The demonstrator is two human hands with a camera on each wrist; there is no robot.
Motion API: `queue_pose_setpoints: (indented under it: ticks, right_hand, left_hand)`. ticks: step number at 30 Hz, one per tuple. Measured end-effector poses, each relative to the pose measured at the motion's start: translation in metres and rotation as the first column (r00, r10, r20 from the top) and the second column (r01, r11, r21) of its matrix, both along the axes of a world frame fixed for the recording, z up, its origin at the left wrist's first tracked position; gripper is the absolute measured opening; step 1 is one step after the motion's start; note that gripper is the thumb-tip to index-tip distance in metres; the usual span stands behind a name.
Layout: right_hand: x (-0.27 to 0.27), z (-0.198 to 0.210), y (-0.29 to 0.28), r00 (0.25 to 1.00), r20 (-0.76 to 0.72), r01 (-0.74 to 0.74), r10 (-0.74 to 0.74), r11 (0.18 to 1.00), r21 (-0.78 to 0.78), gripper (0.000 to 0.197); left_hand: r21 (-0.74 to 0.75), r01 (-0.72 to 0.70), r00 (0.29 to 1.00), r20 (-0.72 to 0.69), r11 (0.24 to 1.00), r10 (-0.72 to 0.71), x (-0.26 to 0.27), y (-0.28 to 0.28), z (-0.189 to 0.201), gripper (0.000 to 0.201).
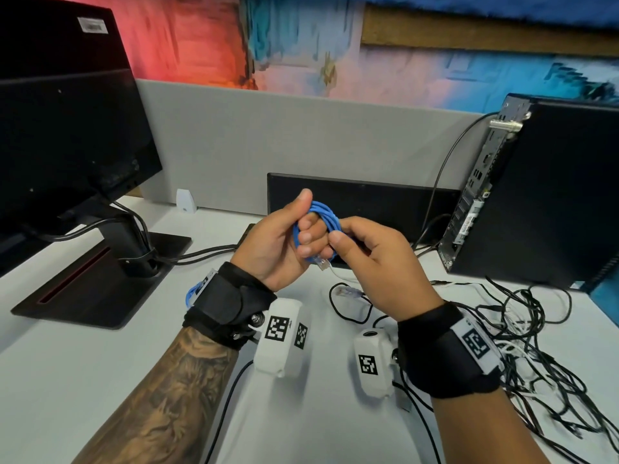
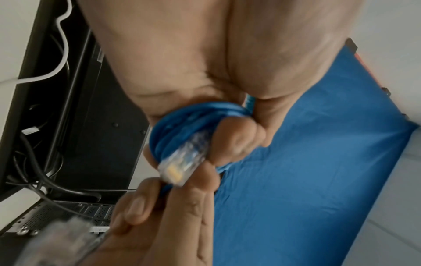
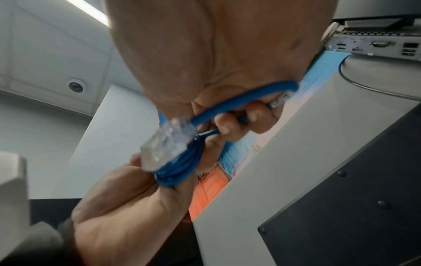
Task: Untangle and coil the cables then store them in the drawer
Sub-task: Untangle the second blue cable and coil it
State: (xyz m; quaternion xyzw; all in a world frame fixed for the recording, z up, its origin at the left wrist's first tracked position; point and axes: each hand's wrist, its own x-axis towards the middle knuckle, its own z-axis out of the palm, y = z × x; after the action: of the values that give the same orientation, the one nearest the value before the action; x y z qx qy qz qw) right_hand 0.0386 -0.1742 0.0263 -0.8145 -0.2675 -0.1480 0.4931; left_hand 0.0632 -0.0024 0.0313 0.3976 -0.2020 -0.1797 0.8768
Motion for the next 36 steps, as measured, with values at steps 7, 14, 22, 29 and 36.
queue_pose_setpoints:
  ticks: [7,14,22,29,36]
  right_hand:
    - [0.003,-0.003,-0.002,0.993,0.085,0.098,-0.083,0.978,-0.184,0.024]
    - [-0.001,0.005,-0.011,0.983,0.158,0.14,-0.093,0.938,-0.318,0.025]
    - [0.001,0.001,-0.004,0.992,0.085,0.106,-0.094,0.982,-0.154,0.021]
    - [0.012,-0.005,-0.029,0.98,-0.04,0.186,-0.193,0.972,-0.141,0.026]
    - [0.014,-0.004,-0.037,0.957,-0.281,0.07,-0.075,0.997,-0.029,0.012]
  left_hand:
    - [0.198,-0.081,0.989,0.138,0.977,0.054,0.0,0.007,0.007,0.039]
    - [0.424,-0.207,0.954,0.287,0.882,0.086,-0.002,0.015,0.01,0.037]
    - [0.357,-0.432,0.902,0.198,0.828,0.385,-0.007,-0.015,0.01,0.045]
    - [0.198,-0.525,0.849,0.054,0.828,0.525,0.005,0.005,0.011,0.038]
    - [0.168,-0.551,0.829,-0.008,0.818,0.56,0.006,0.002,0.006,0.05]
